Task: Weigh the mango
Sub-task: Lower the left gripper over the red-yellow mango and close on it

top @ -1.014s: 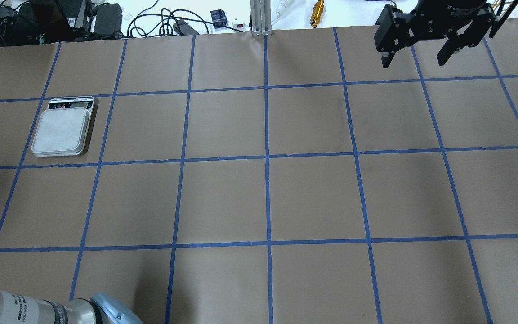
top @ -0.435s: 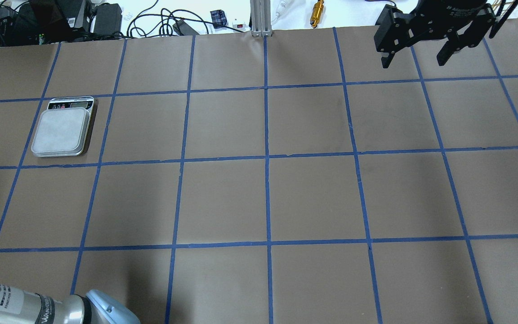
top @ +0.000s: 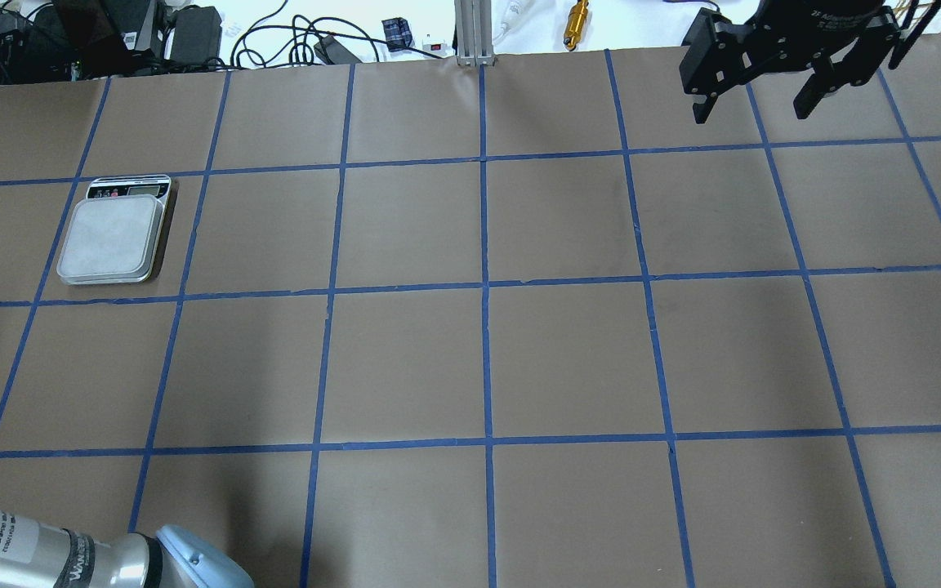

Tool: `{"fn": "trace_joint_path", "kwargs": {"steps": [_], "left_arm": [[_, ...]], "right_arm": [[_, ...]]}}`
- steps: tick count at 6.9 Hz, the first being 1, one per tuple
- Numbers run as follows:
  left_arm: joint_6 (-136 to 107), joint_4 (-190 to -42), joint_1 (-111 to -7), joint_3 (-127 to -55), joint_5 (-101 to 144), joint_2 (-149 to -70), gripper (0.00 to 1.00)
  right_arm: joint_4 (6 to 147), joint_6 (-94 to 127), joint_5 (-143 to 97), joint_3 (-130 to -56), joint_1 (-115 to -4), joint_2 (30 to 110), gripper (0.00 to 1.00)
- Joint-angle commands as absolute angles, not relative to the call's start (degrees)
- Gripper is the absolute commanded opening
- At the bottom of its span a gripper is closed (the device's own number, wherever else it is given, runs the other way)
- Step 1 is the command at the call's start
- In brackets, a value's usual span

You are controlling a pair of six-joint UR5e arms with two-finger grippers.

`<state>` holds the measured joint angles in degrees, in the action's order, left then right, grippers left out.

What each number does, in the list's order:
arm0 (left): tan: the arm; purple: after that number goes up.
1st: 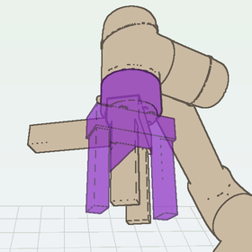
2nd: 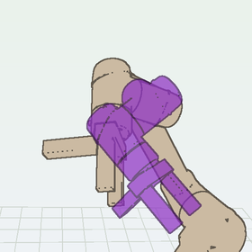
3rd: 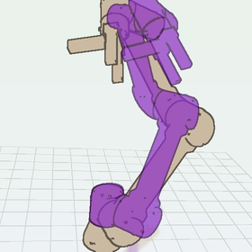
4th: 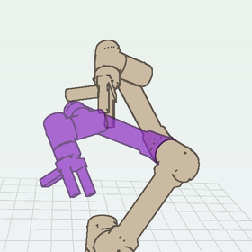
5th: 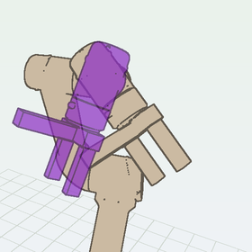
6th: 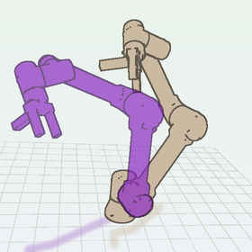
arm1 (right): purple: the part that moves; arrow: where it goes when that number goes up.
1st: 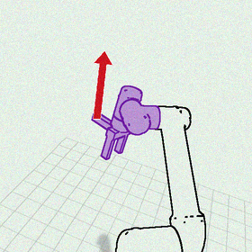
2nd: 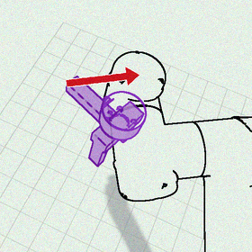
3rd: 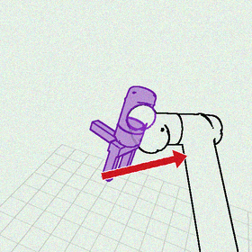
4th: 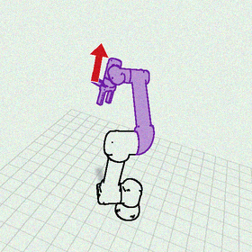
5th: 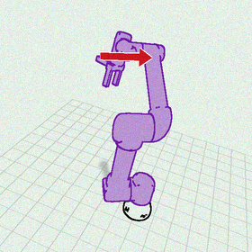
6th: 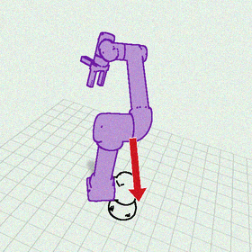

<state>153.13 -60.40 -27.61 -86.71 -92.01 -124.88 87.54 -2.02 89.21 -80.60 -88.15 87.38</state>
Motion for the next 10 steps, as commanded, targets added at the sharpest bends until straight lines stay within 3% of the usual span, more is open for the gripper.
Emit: {"fn": "trace_joint_path", "kwargs": {"steps": [1,3,4,5,6,7,10], "left_arm": [[154.7,-60.3,-26.8,-86.9,-92.0,-127.0,1.0],[154.6,-59.1,-26.4,-86.9,-91.8,-128.2,1.0],[154.6,-59.1,-26.4,-86.9,-91.9,-128.2,0.9],[154.6,-59.1,-26.3,-86.8,-91.8,-128.3,0.74],[154.6,-59.1,-26.3,-86.8,-91.8,-128.2,0.24],[154.7,-59.1,-26.3,-86.7,-91.8,-128.2,0.0],[153.4,-59.4,-26.8,-85.6,-91.9,-125.6,0.0]], "right_arm": [[87.5,-2.0,89.2,-80.6,-88.2,87.4,1.0],[87.5,-2.0,89.2,-80.6,-88.2,87.5,1.0],[87.5,-2.0,89.1,-80.6,-88.2,87.4,1.0],[87.5,-2.0,89.2,-80.6,-88.2,87.4,1.0],[87.5,-2.0,89.2,-80.6,-88.2,87.4,1.0],[87.5,-2.0,89.1,-80.6,-88.2,87.4,1.0],[87.5,-2.0,89.1,-80.6,-88.2,87.4,1.0]]}}
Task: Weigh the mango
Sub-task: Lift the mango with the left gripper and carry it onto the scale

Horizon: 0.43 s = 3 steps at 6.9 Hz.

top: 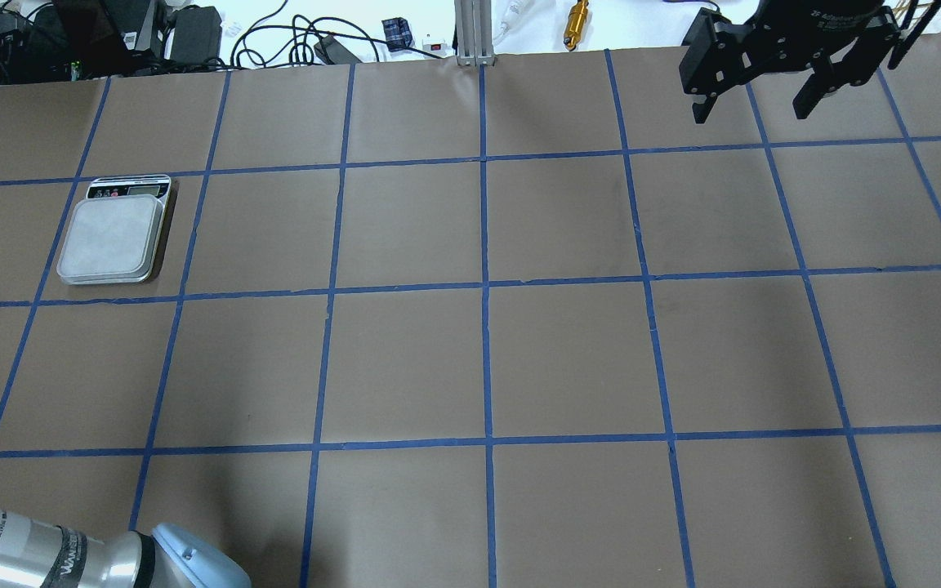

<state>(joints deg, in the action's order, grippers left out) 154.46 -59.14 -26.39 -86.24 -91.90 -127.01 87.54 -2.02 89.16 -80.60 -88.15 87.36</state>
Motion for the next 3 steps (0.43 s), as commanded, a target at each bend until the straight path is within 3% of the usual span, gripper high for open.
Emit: {"fn": "trace_joint_path", "kwargs": {"steps": [1,3], "left_arm": [[151.6,-60.1,-28.8,-84.0,-92.1,-124.2,0.0],[147.5,-65.4,-35.8,-76.6,-92.0,-123.0,0.0]], "right_arm": [[87.5,-2.0,89.2,-80.6,-88.2,87.4,1.0],[87.5,-2.0,89.2,-80.6,-88.2,87.4,1.0]]}}
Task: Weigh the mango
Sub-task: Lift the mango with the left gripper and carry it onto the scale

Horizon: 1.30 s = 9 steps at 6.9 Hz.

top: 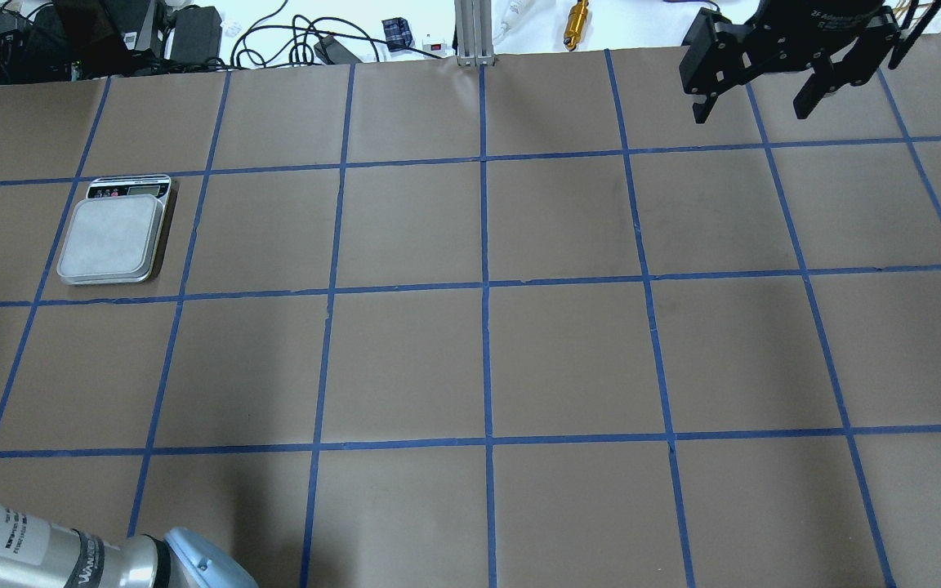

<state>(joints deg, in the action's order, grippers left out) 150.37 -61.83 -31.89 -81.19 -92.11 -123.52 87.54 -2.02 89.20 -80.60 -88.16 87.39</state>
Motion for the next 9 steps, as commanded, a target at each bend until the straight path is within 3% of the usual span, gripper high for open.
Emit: {"fn": "trace_joint_path", "kwargs": {"steps": [1,5,9], "left_arm": [[142.2,-69.4,-40.6,-72.6,-92.3,-121.8,0.0],[120.2,-72.4,-55.5,-71.4,-91.9,-123.1,0.0],[115.3,-69.0,-57.8,-78.0,-86.4,-125.6,0.0]], "right_arm": [[87.5,-2.0,89.1,-80.6,-88.1,87.4,1.0],[87.5,-2.0,89.2,-80.6,-88.2,87.4,1.0],[87.5,-2.0,89.2,-80.6,-88.2,87.4,1.0]]}}
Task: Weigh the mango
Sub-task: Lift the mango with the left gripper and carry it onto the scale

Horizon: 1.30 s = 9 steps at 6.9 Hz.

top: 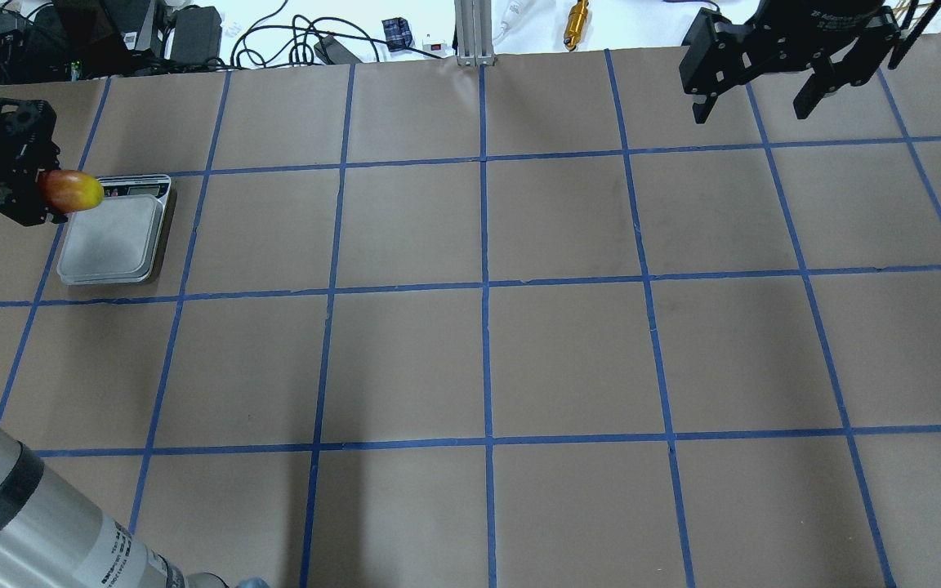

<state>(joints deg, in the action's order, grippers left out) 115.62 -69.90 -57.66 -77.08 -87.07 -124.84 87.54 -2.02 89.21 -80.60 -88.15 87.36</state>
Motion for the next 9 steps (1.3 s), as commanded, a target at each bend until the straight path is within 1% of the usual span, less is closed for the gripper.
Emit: {"fn": "trace_joint_path", "kwargs": {"steps": [1,4,5,6,7,9], "left_arm": [[115.4,-68.2,-57.8,-78.5,-86.4,-126.3,0.0],[115.3,-63.5,-57.8,-82.3,-86.4,-127.0,0.0],[115.3,-62.7,-57.8,-82.8,-86.4,-127.2,0.36],[115.0,-62.7,-57.8,-82.5,-86.6,-127.4,0.97],[114.3,-62.7,-57.8,-82.4,-86.6,-126.9,1.0],[110.5,-62.8,-58.6,-82.3,-87.4,-123.8,1.0]], "right_arm": [[87.5,-2.0,89.2,-80.6,-88.2,87.4,1.0],[87.5,-2.0,89.2,-80.6,-88.1,87.4,1.0],[87.5,-2.0,89.1,-80.6,-88.2,87.4,1.0],[87.5,-2.0,89.1,-80.6,-88.2,87.4,1.0],[87.5,-2.0,89.1,-80.6,-88.2,87.4,1.0],[87.5,-2.0,89.2,-80.6,-88.2,87.4,1.0]]}}
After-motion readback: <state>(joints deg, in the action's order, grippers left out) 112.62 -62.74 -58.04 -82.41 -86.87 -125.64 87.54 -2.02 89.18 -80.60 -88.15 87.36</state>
